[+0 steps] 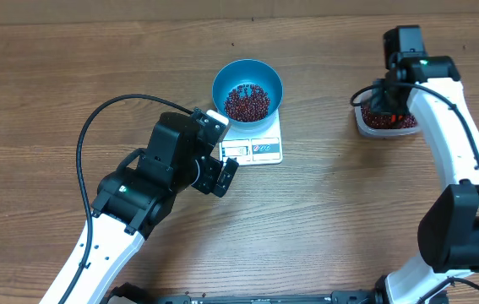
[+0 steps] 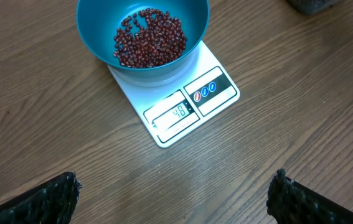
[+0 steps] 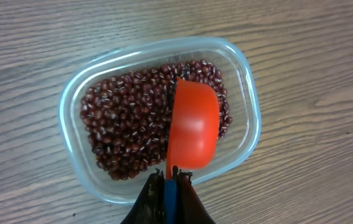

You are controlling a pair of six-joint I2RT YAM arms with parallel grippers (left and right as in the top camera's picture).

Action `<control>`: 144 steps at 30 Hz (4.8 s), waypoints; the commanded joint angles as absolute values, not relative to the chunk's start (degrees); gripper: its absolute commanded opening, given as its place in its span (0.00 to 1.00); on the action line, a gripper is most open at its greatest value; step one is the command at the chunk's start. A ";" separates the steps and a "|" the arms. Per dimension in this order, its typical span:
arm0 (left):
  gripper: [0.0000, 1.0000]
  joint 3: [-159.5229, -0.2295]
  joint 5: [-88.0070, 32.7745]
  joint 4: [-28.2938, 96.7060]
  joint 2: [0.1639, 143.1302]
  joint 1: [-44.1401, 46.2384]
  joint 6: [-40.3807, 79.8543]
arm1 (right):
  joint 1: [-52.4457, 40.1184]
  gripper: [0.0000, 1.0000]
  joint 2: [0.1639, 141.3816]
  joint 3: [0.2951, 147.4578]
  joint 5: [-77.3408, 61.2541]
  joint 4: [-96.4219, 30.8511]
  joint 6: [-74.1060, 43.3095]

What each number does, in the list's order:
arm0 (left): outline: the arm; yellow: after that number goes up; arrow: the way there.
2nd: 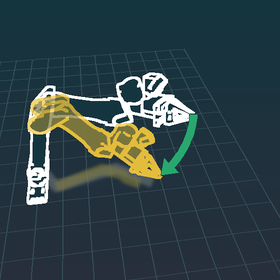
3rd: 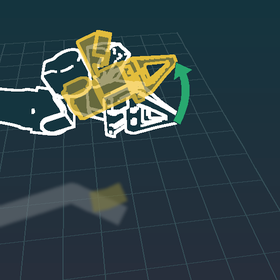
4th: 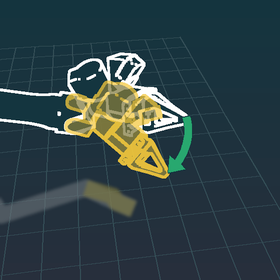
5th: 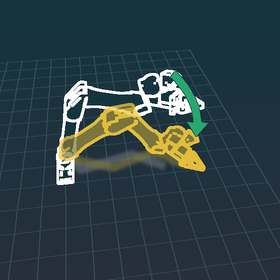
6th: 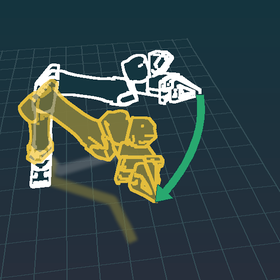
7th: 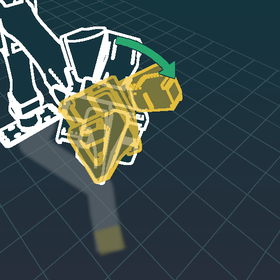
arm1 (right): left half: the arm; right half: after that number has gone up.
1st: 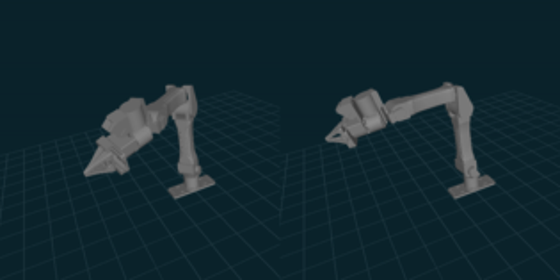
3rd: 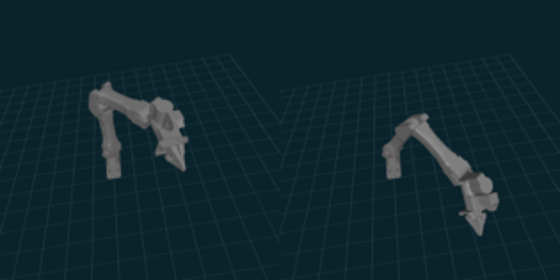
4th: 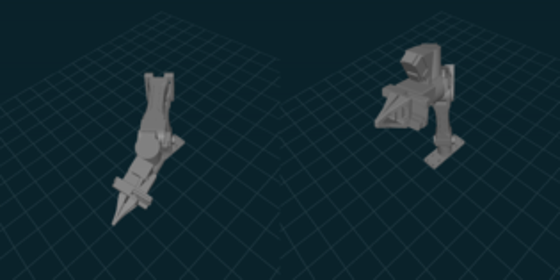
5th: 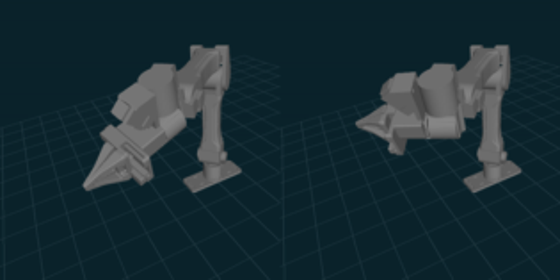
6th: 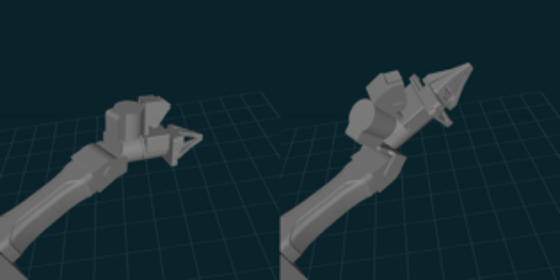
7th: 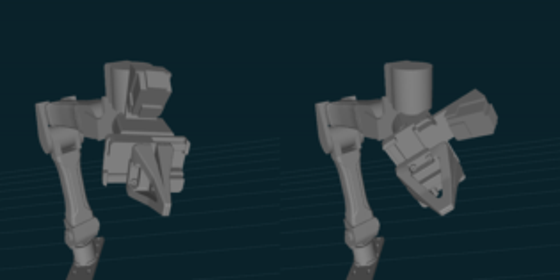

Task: Scoop item into bowl and weigh 150g on scale
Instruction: 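Lower the red scoop into the bean tub and drag it through beans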

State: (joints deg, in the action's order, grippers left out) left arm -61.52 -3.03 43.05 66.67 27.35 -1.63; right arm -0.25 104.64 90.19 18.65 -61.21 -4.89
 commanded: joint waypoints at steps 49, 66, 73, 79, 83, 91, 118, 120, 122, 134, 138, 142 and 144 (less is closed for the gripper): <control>1.00 -62.89 -3.90 42.87 67.07 27.51 -1.08 | 5.72 0.04 106.76 81.47 -2.13 -53.01 12.32; 0.99 -62.89 -3.90 42.87 67.07 27.51 -1.08 | 15.25 0.04 106.76 81.36 -19.84 -51.79 12.53; 0.99 -62.89 -3.90 42.87 67.07 27.51 -1.08 | 15.51 0.04 106.76 81.36 -22.35 -51.68 12.53; 1.00 -62.89 -3.90 42.87 67.07 27.51 -1.08 | 15.51 0.04 106.76 81.36 -26.50 -51.44 12.56; 0.99 -62.89 -3.90 42.87 67.07 27.51 -1.08 | 15.51 0.04 106.76 81.36 -26.72 -51.44 12.56; 0.99 -62.89 -3.90 42.87 67.07 27.51 -1.08 | 15.53 0.04 106.78 81.36 -26.70 -51.48 13.41; 1.00 -62.89 -3.90 42.87 67.07 27.51 -1.08 | 20.51 0.04 111.31 81.32 -28.21 -52.82 13.82; 1.00 -62.89 -3.90 42.87 67.07 27.51 -1.08 | 20.51 0.04 112.75 81.32 -28.69 -52.95 13.85; 1.00 -62.89 -3.90 42.87 67.07 27.51 -1.08 | 20.53 0.04 114.39 81.32 -30.44 -53.32 14.55; 1.00 -62.89 -3.90 42.87 67.07 27.51 -1.10 | 21.10 0.04 114.69 81.32 -31.22 -53.65 15.33; 1.00 -62.89 -3.90 42.87 67.07 27.51 -1.08 | 22.22 0.04 114.69 81.32 -31.64 -53.91 15.33; 1.00 -62.89 -3.90 42.87 67.07 27.51 -1.08 | 23.75 0.04 114.69 81.32 -35.03 -54.33 15.35; 1.00 -62.89 -3.90 42.87 67.07 27.51 -1.08 | 24.47 0.04 114.69 81.32 -36.47 -54.33 15.55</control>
